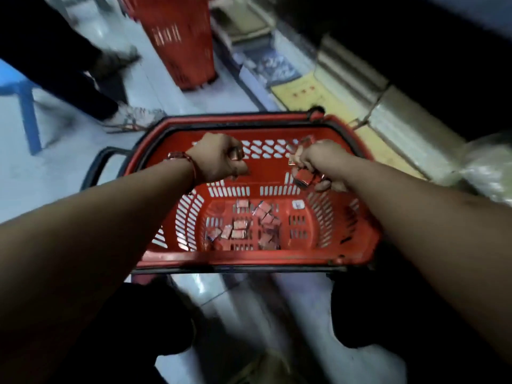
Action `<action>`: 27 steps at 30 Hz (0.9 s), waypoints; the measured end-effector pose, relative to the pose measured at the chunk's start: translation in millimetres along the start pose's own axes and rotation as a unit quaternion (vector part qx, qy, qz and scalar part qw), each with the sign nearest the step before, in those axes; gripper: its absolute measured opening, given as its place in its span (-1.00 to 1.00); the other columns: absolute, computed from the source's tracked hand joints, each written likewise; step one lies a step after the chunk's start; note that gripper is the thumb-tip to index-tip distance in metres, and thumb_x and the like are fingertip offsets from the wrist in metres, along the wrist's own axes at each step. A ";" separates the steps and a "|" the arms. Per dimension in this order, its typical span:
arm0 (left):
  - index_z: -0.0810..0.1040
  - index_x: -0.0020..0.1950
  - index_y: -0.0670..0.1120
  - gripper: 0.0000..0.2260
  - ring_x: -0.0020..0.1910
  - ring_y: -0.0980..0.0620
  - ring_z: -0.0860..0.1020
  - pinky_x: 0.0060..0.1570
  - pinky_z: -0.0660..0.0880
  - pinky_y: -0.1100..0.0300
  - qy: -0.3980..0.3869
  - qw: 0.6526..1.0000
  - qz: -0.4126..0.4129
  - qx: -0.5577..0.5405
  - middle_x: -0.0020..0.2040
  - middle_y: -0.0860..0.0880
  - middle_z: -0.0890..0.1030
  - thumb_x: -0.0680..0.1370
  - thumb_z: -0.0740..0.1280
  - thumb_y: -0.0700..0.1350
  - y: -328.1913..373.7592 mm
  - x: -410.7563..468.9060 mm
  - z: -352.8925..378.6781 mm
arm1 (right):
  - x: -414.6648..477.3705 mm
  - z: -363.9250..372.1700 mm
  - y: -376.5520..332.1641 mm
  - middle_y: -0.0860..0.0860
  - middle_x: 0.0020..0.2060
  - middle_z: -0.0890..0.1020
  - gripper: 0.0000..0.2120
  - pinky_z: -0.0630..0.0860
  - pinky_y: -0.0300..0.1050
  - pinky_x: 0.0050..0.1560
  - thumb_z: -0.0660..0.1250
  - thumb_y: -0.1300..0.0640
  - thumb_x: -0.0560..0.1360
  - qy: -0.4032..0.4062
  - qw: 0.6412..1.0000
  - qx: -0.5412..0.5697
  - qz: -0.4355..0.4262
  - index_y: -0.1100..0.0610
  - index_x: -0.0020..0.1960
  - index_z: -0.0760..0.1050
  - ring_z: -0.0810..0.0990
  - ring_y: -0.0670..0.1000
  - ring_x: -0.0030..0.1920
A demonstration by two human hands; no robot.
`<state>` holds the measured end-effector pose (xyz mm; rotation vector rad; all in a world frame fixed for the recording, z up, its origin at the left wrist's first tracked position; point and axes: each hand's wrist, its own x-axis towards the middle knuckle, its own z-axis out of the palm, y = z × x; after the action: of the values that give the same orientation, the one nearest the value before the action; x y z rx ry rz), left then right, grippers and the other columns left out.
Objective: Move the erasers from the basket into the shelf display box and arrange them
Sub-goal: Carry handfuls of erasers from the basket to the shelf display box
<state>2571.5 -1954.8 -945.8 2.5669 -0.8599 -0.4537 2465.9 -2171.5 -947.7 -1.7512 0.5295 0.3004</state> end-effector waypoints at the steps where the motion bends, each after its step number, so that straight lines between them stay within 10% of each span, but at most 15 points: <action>1: 0.60 -0.21 -0.13 -0.76 -0.35 0.10 0.52 -0.33 0.36 0.24 0.016 1.000 0.019 0.002 -0.36 0.02 0.60 0.42 0.56 0.00 19.2 -5.8 -13.2 | -17.6 -12.8 -9.8 0.24 -0.24 0.51 -0.85 0.16 -0.38 -0.56 0.13 0.35 0.31 0.025 1.000 0.012 -0.003 0.16 -0.37 0.35 0.34 -0.08 -0.63; 10: 0.56 -0.21 -0.12 -0.72 -0.27 -0.05 0.58 -0.28 0.40 0.08 0.155 0.965 0.208 -0.031 -0.34 -0.06 0.64 0.45 0.52 0.06 239.6 -27.9 -82.7 | -194.8 -137.2 -81.8 0.18 -0.29 0.59 -0.75 0.17 -0.35 -0.45 0.13 0.27 0.46 0.219 0.965 0.101 -0.106 0.07 -0.35 0.40 0.45 0.05 -0.43; 19: 0.48 -0.34 -0.09 -0.77 -0.37 -0.02 0.47 -0.33 0.16 0.19 0.208 0.893 0.384 -0.108 -0.44 -0.01 0.46 0.44 0.42 -0.04 457.5 -39.1 -44.4 | -339.4 -275.1 -65.5 0.07 -0.43 0.62 -0.72 0.38 -0.22 -0.48 0.18 0.30 0.48 0.497 0.856 0.008 -0.142 0.10 -0.37 0.46 0.51 -0.02 -0.55; 27: 0.50 -0.22 -0.21 -0.81 -0.29 -0.14 0.56 -0.33 0.39 0.05 0.192 0.888 0.375 -0.184 -0.33 -0.18 0.56 0.48 0.39 -0.11 573.1 -11.0 16.3 | -349.9 -337.8 -21.2 0.14 -0.29 0.61 -0.79 0.40 -0.07 -0.25 0.26 0.14 0.51 0.587 0.802 -0.094 -0.064 0.20 -0.25 0.51 0.62 0.21 -0.13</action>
<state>2270.2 -2372.7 -693.9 1.7049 -1.3493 0.1221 2148.4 -2427.8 -682.2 -2.0140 1.2700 -0.9542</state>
